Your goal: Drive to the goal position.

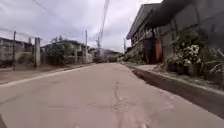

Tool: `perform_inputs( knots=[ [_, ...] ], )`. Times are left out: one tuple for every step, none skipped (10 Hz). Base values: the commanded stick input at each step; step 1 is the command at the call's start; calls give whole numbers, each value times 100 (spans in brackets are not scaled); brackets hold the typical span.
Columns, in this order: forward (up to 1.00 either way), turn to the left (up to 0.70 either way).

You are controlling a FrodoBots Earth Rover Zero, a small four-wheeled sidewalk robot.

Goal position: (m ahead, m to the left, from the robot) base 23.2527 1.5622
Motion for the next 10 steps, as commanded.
perform_inputs(
  knots=[
    [100,-2],
    [100,0],
    [100,0],
    [100,0],
    [100,-18],
    [100,-25],
    [100,-6],
    [100,0],
    [100,0],
    [100,0]
  ],
)
